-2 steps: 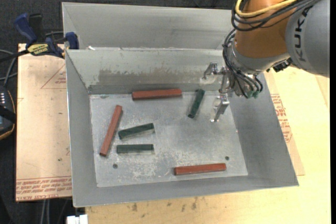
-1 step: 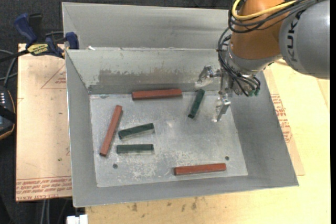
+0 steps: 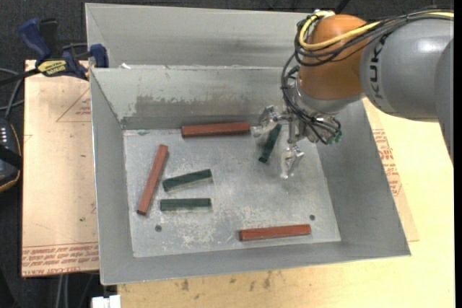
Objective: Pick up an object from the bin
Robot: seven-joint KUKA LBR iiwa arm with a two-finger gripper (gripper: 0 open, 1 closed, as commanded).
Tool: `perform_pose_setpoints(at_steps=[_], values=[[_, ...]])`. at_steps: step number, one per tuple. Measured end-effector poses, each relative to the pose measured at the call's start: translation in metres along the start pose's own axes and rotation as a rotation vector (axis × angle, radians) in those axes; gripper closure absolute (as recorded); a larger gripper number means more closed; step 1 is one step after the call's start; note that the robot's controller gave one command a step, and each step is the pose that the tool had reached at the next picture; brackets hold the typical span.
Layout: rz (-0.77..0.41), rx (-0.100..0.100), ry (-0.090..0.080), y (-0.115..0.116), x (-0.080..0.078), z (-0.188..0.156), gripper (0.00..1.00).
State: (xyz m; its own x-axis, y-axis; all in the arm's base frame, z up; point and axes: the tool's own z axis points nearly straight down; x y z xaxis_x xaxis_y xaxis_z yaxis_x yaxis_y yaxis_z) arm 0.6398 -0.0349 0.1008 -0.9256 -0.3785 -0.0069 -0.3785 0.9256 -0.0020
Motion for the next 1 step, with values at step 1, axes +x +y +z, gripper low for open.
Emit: perform_pose_setpoints(at_steps=[1], values=[[-0.357, -0.002, 0.002, -0.0228, 0.0041, 0.0061, 1.00]])
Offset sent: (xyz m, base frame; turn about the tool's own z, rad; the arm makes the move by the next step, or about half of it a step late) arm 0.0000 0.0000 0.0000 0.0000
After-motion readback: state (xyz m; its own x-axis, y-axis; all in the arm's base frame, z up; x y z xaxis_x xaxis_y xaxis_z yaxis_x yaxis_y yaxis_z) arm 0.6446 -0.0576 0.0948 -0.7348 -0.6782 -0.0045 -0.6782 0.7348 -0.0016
